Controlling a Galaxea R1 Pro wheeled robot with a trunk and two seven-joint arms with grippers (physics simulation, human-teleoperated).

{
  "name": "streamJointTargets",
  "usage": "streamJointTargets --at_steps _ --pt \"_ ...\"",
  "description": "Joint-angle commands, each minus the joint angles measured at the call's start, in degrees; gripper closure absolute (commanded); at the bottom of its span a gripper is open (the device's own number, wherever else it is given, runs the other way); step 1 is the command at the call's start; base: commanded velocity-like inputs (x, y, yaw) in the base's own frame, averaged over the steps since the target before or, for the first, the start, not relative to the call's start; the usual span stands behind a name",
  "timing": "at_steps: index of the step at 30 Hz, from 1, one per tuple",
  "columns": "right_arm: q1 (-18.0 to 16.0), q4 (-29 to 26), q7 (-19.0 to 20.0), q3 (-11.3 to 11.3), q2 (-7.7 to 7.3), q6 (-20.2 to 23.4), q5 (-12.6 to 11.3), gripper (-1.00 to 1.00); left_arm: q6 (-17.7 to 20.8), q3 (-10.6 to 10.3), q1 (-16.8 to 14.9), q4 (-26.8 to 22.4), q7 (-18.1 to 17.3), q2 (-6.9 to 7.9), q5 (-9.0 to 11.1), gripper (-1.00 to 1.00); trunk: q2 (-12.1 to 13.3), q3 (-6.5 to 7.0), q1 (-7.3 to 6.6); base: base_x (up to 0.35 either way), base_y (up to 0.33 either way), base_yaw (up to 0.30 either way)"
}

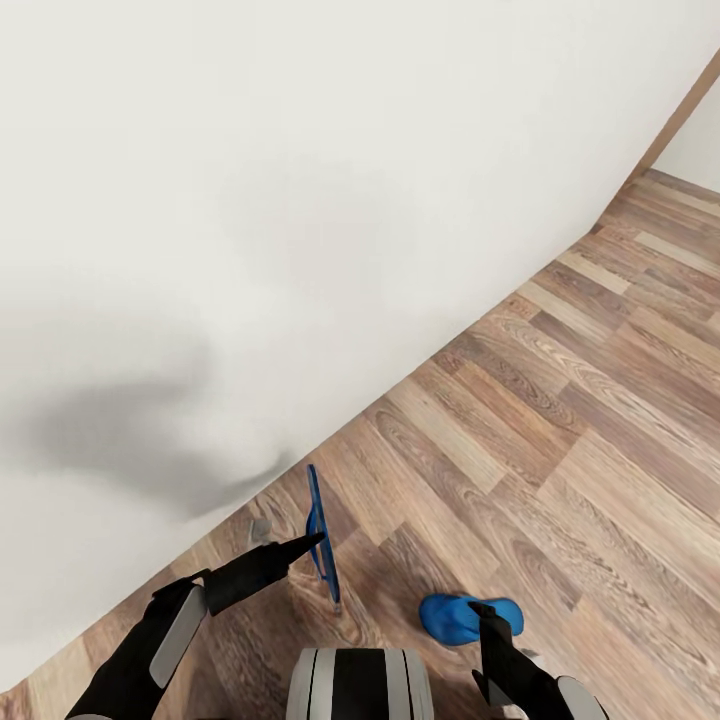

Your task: In the bedroom, move the book from the bed onto either nightstand, and place the two sandals side by side next to the bed.

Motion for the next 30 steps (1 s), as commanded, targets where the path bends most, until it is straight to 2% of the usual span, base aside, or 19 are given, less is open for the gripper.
streamJointTargets --at_steps 1,7,17,30 --pt "0.0 -0.1 -0.4 -0.2 0.07 0.3 -0.3 -1.00 0.5 -0.1 0.0 0.0 0.0 0.05 0.5 1.00 0.0 -0.03 0.01 0.244 0.000 0.000" --pt "0.0 -0.1 -0.5 -0.2 0.07 0.3 -0.3 -1.00 0.5 -0.1 0.0 0.0 0.0 0.05 0.5 1.00 0.0 -0.03 0.01 0.238 0.000 0.000" --pt "0.0 -0.1 -0.5 -0.2 0.07 0.3 -0.3 -1.00 0.5 -0.2 0.0 0.0 0.1 -0.09 0.5 1.00 0.0 -0.03 0.01 0.017 0.000 0.000" --pt "0.0 -0.1 -0.5 -0.2 0.07 0.3 -0.3 -1.00 0.5 -0.2 0.0 0.0 0.2 -0.21 0.4 1.00 -0.2 -2.91 0.35 0.000 0.000 0.000"
